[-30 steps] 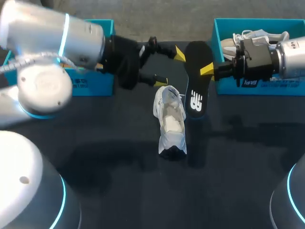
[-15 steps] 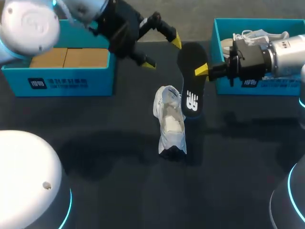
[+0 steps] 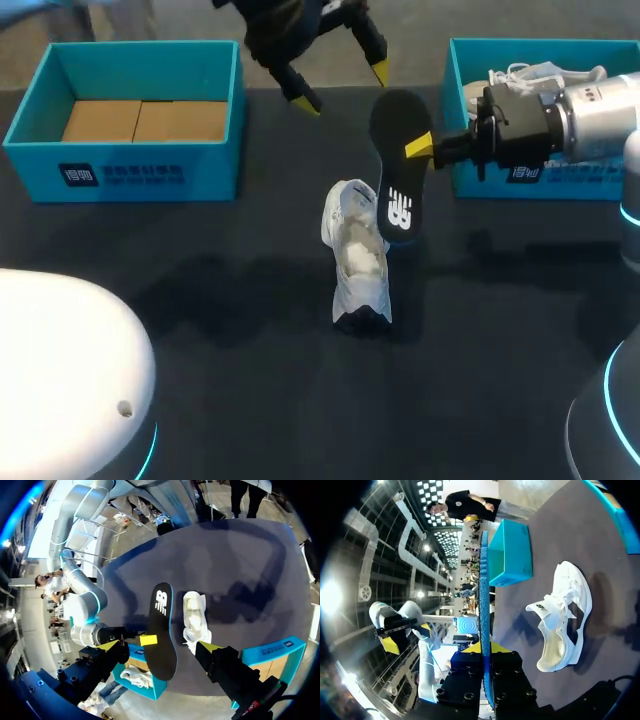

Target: Take the shoe out of the shoebox, open the shoe tongue, remove and reinsert the insole, then place the shoe into the shoebox

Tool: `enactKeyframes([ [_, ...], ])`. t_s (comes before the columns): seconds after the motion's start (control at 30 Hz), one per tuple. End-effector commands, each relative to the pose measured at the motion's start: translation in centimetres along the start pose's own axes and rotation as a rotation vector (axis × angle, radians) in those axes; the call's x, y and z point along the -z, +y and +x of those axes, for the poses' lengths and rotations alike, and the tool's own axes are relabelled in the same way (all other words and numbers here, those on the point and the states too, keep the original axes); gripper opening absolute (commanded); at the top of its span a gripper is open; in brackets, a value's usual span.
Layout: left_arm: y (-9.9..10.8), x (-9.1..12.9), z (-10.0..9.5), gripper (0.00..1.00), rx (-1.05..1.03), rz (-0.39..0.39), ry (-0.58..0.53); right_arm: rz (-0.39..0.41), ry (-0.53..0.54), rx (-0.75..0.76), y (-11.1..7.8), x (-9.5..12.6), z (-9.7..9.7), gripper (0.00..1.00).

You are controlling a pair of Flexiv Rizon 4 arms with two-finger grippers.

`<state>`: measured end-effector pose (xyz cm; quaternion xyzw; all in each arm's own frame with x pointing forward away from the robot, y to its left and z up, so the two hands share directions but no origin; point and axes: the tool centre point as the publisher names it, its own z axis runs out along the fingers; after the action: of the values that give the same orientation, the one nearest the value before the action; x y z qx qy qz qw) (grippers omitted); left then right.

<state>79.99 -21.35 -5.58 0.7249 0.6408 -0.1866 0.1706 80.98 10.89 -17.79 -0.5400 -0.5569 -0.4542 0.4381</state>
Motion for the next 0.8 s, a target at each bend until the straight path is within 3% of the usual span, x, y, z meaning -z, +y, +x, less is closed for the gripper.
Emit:
enactKeyframes([
  [0.03,0.8,0.2,-0.9,1.00,0.002,0.005,0.390,-0.003,0.001,-0.001,0.0,-0.3,0.0,0.00],
  [0.8,1.5,-0.8,-2.4,1.00,-0.002,-0.009,0.445,-0.011,0.033,0.008,0.3,-0.5,0.2,0.00],
])
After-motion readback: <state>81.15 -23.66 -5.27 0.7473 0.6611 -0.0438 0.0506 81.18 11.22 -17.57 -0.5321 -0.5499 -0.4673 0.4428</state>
